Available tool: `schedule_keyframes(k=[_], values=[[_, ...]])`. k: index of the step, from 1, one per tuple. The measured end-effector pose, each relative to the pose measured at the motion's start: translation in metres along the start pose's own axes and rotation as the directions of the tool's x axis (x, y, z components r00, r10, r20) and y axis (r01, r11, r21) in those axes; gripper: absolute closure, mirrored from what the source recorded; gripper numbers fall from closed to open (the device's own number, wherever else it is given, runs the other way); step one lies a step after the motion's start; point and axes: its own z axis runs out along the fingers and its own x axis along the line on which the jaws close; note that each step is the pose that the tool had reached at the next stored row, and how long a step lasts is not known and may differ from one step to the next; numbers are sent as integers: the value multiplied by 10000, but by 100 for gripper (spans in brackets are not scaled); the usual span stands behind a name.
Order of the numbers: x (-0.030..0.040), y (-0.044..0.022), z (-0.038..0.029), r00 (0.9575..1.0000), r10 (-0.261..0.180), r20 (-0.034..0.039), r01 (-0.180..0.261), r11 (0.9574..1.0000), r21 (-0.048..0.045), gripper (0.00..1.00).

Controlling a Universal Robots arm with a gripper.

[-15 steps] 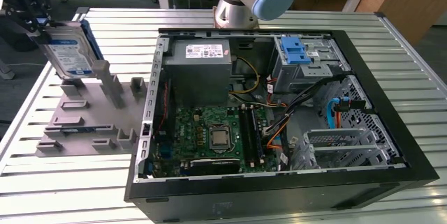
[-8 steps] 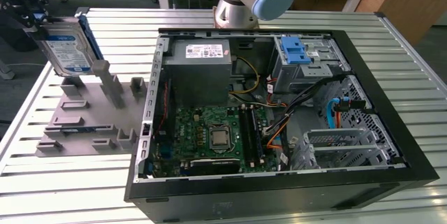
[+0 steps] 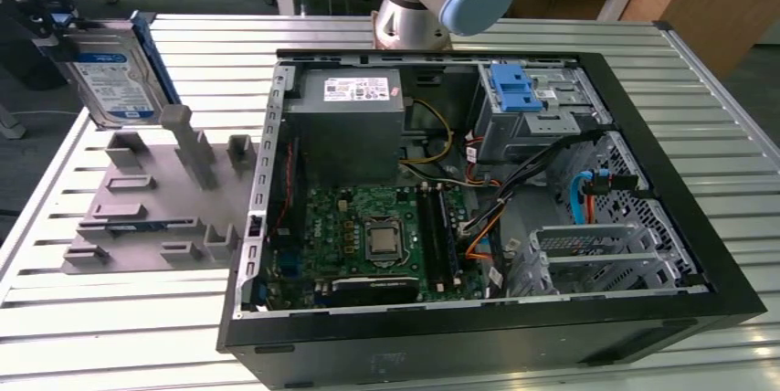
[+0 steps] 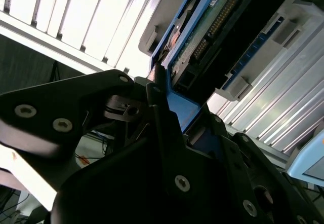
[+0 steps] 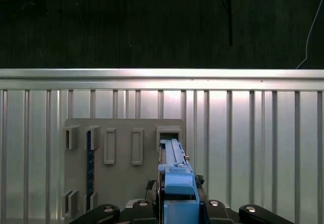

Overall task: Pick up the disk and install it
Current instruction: 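Pick up the disk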

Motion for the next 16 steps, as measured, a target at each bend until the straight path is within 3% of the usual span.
schedule_keyframes(k=[16], values=[[1, 0, -142, 10000, 0, 0, 0, 10000, 0, 64]])
